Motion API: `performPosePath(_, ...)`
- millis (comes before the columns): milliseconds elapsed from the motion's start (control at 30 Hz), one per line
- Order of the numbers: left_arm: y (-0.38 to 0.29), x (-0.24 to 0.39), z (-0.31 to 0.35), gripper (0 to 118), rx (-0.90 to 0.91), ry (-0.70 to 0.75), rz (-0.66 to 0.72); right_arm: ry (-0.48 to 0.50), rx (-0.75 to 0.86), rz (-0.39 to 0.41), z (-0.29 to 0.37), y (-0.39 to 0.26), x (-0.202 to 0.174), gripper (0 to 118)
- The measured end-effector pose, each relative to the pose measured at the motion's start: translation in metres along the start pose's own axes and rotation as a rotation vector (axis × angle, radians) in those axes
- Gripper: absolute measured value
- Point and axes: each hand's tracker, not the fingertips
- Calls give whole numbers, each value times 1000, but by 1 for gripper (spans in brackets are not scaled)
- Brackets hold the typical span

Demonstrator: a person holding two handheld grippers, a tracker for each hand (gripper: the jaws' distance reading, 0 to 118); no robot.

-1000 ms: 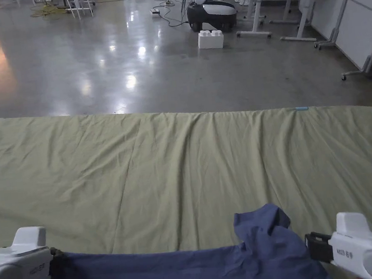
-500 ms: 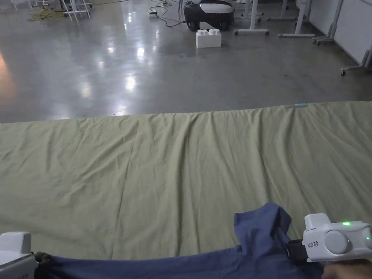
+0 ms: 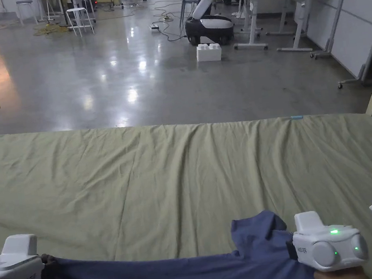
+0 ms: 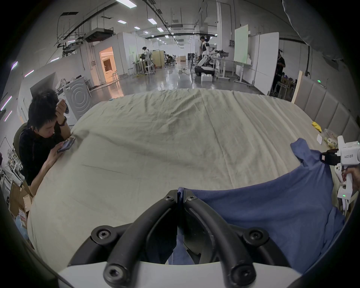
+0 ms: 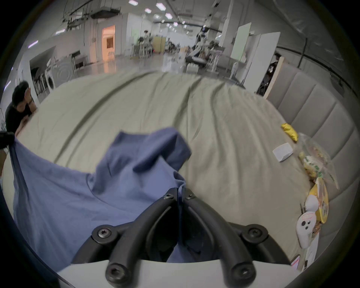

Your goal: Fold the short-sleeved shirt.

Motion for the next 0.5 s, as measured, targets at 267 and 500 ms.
performPosePath(267,35,-4,65,5,144,-1,21,-32,208,-36,97,53,26,3)
performPosePath(500,81,-12,138,5,294,6,12,-56,408,-54,192,99,41,3)
